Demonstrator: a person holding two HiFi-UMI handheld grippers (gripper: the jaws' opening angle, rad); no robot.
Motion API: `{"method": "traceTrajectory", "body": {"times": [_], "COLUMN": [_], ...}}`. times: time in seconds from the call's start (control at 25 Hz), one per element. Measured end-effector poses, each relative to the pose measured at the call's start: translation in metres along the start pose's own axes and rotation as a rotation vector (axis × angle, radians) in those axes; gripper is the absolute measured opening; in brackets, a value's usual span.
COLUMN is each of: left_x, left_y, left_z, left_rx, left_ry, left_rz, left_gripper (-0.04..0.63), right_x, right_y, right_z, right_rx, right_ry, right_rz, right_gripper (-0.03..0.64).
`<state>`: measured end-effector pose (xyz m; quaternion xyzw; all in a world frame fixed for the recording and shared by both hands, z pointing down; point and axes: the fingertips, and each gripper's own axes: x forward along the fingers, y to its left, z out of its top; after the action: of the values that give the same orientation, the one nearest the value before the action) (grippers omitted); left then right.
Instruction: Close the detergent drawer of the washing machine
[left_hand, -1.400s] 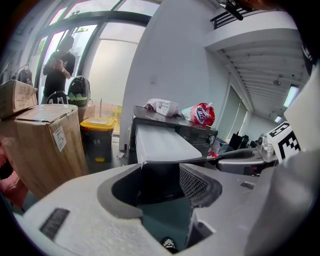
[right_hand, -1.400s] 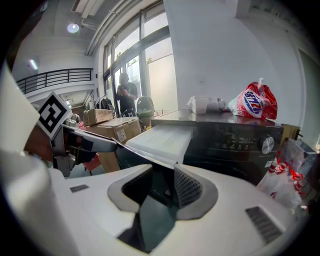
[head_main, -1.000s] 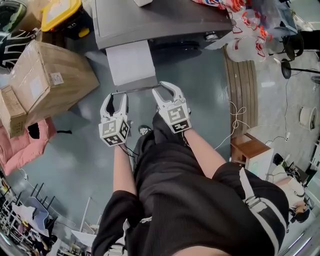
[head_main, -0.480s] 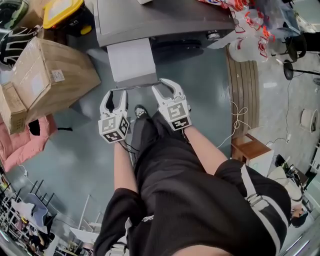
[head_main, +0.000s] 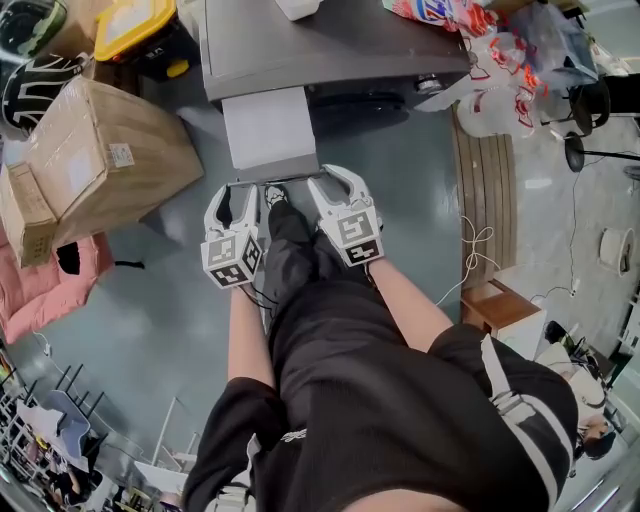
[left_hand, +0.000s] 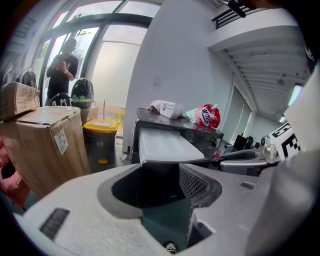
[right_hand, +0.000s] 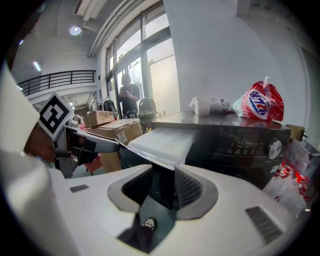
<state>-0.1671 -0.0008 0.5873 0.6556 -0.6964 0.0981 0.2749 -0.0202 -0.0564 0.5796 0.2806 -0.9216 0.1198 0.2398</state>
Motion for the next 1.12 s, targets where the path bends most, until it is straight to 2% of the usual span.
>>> {"method": "traceTrajectory", "body": {"times": [1.12], "left_x": [0.017], "left_y": [0.005], "left_z": [0.013], "left_rx": [-0.005], "left_ry": [0.003], "left_rz": [-0.024], "left_gripper": [0.238], "right_x": [0.014], "right_y": [-0.012], "right_z": [0.012], "right_rx": [-0.01], "right_ry": [0.001], "right_rz": [-0.017], "right_gripper": [0.14]}}
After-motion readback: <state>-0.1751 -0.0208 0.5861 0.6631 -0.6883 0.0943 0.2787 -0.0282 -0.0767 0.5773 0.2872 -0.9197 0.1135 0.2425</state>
